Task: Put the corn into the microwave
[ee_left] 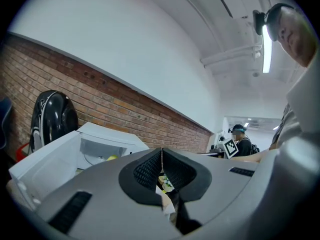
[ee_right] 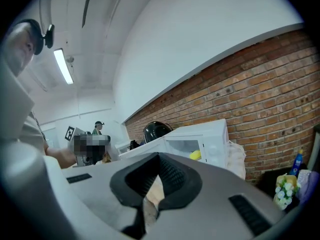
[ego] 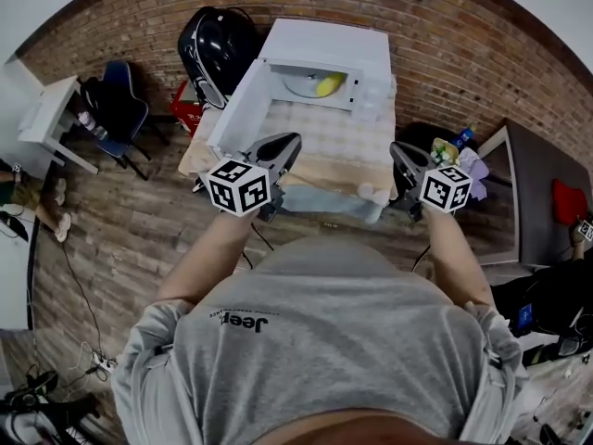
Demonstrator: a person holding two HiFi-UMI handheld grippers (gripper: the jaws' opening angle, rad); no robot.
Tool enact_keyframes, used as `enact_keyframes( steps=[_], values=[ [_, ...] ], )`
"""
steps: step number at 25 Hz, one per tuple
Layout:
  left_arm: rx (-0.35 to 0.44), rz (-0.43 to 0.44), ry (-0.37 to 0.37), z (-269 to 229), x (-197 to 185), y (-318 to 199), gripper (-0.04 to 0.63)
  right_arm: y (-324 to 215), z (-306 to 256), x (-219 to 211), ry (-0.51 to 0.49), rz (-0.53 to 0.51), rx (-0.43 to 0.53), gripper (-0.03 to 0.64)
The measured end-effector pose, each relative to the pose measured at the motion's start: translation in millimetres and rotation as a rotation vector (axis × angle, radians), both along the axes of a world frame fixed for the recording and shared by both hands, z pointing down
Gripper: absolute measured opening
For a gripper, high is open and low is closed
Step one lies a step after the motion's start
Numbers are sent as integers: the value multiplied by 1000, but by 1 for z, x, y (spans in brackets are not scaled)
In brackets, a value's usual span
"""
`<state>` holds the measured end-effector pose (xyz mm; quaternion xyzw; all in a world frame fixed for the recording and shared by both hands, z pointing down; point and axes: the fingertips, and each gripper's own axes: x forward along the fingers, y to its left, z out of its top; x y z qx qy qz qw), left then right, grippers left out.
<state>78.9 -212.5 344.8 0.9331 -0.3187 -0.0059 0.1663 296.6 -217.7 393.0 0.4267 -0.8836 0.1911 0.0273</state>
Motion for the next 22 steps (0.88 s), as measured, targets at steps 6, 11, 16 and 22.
enact_keyframes(
  steps=[6,11,16,22],
  values=[
    [-5,6,-24,3,-4,6,23,8,11,7,-12,41,-11,18],
    [0,12,-30,2,-14,5,23,7,13,-1,-2,60,-11,17],
    [1,29,-39,3,-20,5,23,9,11,-7,18,67,-8,17],
    [3,34,-34,0,-26,5,24,9,5,-13,34,66,1,17]
  ],
)
